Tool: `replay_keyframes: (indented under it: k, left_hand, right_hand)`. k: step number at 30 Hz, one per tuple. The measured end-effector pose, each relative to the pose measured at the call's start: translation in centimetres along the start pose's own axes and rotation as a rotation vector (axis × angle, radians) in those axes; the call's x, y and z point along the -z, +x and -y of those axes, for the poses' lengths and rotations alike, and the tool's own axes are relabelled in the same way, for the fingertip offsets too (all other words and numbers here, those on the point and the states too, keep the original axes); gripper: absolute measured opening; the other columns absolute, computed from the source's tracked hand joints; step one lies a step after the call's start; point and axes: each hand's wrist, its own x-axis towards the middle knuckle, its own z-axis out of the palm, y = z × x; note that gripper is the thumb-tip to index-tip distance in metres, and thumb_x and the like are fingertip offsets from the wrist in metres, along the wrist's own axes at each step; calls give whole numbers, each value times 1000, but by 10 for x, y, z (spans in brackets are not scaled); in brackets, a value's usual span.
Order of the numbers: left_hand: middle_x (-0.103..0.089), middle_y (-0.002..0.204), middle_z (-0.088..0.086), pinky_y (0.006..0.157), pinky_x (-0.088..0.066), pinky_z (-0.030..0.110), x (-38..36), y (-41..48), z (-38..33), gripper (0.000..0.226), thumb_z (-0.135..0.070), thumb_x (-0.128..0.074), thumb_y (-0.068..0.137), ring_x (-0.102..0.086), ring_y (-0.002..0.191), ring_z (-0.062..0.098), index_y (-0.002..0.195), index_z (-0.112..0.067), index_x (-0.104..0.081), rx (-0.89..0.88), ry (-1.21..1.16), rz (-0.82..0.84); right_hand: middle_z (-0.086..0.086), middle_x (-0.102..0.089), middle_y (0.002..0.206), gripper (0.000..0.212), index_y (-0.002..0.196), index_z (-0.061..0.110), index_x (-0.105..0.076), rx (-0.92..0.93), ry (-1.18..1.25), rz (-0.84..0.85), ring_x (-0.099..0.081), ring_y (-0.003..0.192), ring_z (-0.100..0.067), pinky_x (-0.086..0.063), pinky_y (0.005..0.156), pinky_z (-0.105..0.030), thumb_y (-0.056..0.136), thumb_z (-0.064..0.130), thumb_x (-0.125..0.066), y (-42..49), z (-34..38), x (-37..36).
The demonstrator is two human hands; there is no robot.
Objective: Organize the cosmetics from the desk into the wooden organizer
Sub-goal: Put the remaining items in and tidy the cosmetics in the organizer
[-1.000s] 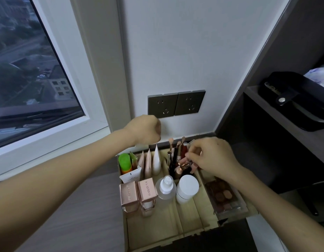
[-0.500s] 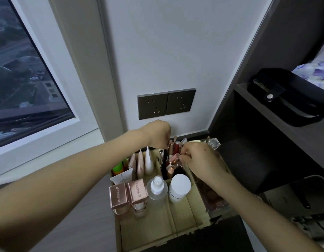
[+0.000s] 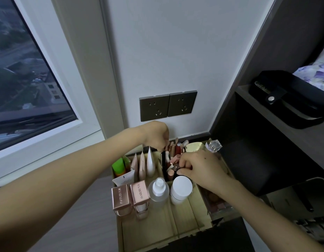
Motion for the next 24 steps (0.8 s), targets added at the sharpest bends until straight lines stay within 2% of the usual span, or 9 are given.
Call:
replay_keyframes:
  k: [4, 7, 12, 15, 17, 19, 21, 24]
  left_hand:
    - [-61, 87, 8, 72, -43, 28, -8, 5, 0, 35, -18, -70, 74, -53, 82, 22, 105, -3, -67, -9, 57, 27]
    - [-70, 100, 15, 70, -39, 25, -10, 9, -3, 35, -23, -70, 76, -53, 82, 21, 103, -2, -69, -12, 54, -2]
    - [-69, 105, 11, 75, -41, 26, -9, 10, -2, 42, -26, -74, 74, -53, 84, 20, 109, -4, -66, -20, 17, 13]
    - [-60, 96, 4, 79, -44, 27, -8, 8, 2, 45, -20, -76, 70, -50, 85, 18, 112, -8, -62, -10, 1, 24]
    - [-55, 93, 1, 82, -48, 30, -6, 5, 3, 46, -16, -77, 70, -51, 87, 19, 112, -11, -61, -5, -32, 38]
    - [-57, 94, 2, 79, -45, 29, -3, 3, 3, 45, -13, -76, 70, -52, 86, 19, 112, -10, -60, -3, -58, 50]
    - [-59, 96, 3, 74, -42, 26, 0, 1, 3, 44, -12, -75, 71, -52, 84, 19, 112, -10, -61, -5, -71, 44]
    - [-58, 97, 3, 75, -41, 24, 3, -1, 2, 46, -11, -74, 72, -51, 85, 18, 115, -10, -60, -4, -91, 41]
  right_hand:
    - [-5, -70, 88, 22, 94, 17, -68, 8, -89, -94, -63, 85, -23, -41, 65, -30, 90, 34, -56, 13, 1, -7]
    - [-6, -70, 85, 23, 94, 17, -70, 22, -99, -107, -63, 84, -23, -30, 56, -28, 92, 33, -54, 22, 3, -8]
    - [-5, -70, 79, 22, 88, 17, -71, 24, -45, -127, -62, 78, -22, -38, 62, -28, 89, 34, -57, 23, 0, -12]
    - [2, -69, 75, 16, 85, 17, -71, 5, 26, -145, -61, 74, -17, -44, 64, -28, 85, 31, -63, 19, -5, -13]
    - [12, -59, 64, 11, 83, 18, -70, -7, 73, -138, -55, 68, -11, -42, 61, -25, 83, 28, -66, 16, -8, -11]
    - [16, -48, 57, 7, 82, 20, -70, -18, 100, -114, -50, 64, -6, -36, 56, -20, 83, 27, -67, 14, -9, -8]
    - [15, -51, 60, 6, 82, 22, -71, -31, 122, -100, -51, 63, -4, -37, 57, -17, 82, 27, -67, 12, -11, -5]
    - [15, -58, 67, 3, 81, 24, -70, -84, 167, -161, -55, 67, -4, -43, 60, -20, 82, 27, -69, 13, -15, 2]
